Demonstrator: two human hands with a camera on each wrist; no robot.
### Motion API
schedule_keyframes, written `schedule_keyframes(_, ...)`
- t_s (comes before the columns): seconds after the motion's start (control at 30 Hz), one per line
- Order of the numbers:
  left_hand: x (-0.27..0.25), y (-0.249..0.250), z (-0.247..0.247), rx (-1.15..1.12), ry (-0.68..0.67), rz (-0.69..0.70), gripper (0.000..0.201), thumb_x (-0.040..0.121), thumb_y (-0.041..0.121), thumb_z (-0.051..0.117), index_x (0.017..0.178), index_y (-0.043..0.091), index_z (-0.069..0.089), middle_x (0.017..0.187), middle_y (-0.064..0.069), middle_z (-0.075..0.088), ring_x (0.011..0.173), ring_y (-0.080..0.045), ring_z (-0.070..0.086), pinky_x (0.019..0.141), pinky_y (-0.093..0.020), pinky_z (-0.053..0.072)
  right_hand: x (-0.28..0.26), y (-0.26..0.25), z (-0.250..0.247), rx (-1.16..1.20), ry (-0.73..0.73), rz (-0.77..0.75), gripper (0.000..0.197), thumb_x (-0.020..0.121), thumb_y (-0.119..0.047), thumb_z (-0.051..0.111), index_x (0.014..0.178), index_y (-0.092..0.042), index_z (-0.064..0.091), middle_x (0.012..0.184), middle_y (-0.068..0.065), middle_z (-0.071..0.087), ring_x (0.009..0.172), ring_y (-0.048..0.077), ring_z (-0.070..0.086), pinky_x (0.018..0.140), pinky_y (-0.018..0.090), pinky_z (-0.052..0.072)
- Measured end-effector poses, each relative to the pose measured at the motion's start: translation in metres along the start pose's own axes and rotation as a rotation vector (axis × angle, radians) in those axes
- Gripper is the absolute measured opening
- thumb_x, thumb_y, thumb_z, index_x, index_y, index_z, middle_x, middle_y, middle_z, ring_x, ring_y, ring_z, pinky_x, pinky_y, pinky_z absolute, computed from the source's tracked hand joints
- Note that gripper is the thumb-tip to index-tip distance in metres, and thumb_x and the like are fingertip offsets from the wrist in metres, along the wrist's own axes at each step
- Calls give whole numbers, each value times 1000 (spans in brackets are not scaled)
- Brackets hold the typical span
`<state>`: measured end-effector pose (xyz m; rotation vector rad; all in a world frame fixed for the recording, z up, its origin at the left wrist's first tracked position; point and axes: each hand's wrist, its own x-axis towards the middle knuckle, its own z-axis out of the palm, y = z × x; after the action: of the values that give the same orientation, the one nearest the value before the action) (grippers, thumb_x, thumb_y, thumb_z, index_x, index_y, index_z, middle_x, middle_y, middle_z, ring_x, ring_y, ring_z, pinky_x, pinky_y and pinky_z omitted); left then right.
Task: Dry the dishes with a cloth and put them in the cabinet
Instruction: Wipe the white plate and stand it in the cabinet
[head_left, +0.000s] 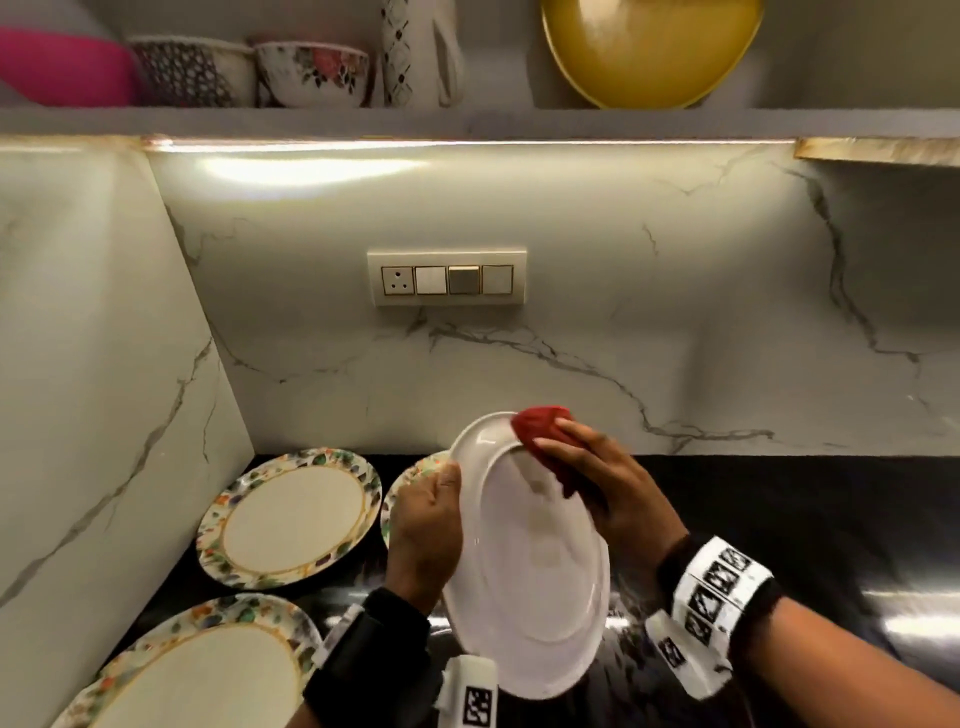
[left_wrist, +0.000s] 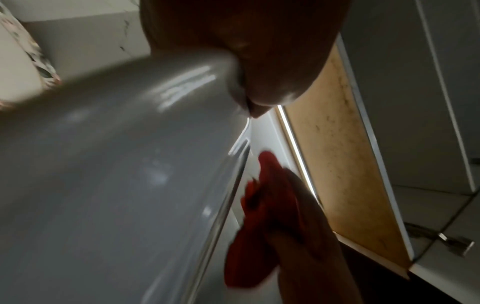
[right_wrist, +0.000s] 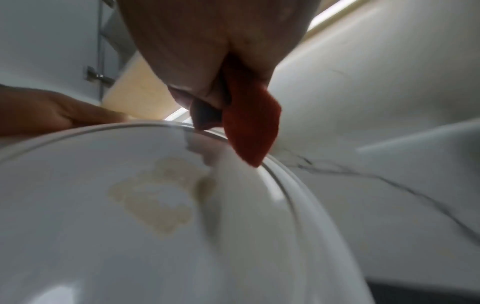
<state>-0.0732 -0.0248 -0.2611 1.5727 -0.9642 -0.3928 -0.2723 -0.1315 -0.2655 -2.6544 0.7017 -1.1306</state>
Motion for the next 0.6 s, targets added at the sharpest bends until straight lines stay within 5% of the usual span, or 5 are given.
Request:
schedule_keyframes(0.1, -1, 15, 10, -11, -39, 47, 53, 101, 31, 43, 49, 16, 43, 49, 0, 46, 50, -18, 39, 51, -34, 32, 35, -9, -2, -138, -224, -195, 53, 93, -16, 48, 142, -36, 42, 153, 2, 34, 142, 23, 30, 117, 35, 22)
schedule_keyframes(0.2, 1, 15, 10, -13, -14, 68, 54, 99, 37, 44, 57, 5, 53, 53, -10, 54, 50, -19, 45, 49, -36, 36, 46, 5, 5, -143, -234, -162, 54, 94, -15, 50, 145, -31, 41, 153, 5, 34, 142, 28, 29, 117, 39, 22)
schedule_keyframes(0.37, -2, 25, 11, -43, 47, 133, 48, 99, 30, 46, 69, -4, 60, 60, -18, 59, 52, -19, 49, 47, -28, 41, 31, 36, 13, 13, -183, 258, 83, 79, 2, 54, 152, -27, 25, 156, 3, 27, 143, 23, 30, 115, 38, 29)
schedule_keyframes(0.5, -7, 35, 16, -25, 88, 169, 44, 98, 33, 46, 71, 2, 63, 60, -11, 63, 50, -14, 55, 43, -22, 43, 3, 36, 29, 94, -394, 648, 80, 87, -19, 39, 152, -37, -4, 140, 12, 45, 115, 34, 53, 104, 40, 41)
schedule_keyframes(0.6, -16, 37, 26, -3, 140, 247, 47, 94, 42, 46, 66, 8, 61, 54, 0, 59, 50, -5, 55, 41, -13, 37, -10, 22, 44, 222, -401, 843, 70, 91, -15, 44, 153, -16, 12, 134, 20, 51, 118, 36, 53, 102, 36, 42)
